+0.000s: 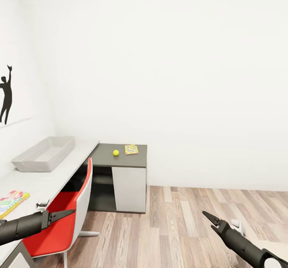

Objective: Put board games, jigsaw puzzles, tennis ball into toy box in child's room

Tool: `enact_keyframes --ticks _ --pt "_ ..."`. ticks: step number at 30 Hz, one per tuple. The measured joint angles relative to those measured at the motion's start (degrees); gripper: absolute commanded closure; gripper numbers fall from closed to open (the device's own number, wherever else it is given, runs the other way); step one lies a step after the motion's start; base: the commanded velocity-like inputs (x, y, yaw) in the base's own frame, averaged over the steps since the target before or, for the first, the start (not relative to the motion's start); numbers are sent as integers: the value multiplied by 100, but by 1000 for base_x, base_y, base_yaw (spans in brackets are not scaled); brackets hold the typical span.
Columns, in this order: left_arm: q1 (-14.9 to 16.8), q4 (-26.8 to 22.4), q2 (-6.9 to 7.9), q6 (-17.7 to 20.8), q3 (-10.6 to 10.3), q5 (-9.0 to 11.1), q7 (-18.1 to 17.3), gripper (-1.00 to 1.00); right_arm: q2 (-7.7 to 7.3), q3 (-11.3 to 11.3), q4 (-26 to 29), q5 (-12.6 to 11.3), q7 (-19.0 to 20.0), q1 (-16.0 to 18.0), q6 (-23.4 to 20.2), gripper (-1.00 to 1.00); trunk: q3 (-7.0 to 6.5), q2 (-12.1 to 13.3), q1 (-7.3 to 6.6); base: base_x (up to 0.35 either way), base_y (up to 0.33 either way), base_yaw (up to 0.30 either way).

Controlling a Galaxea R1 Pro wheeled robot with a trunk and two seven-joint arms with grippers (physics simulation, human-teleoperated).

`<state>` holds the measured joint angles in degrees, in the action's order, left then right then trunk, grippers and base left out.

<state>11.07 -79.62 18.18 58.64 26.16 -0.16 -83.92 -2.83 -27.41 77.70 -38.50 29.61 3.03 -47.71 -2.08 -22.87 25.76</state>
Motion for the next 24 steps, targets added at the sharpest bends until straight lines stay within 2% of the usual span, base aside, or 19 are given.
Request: enact_keyframes --ticks 24 --pt "0 0 0 0 7 3 -9 -100 0 -1 -184 8 0 9 9 -100 139 0 0 0 0 -226"
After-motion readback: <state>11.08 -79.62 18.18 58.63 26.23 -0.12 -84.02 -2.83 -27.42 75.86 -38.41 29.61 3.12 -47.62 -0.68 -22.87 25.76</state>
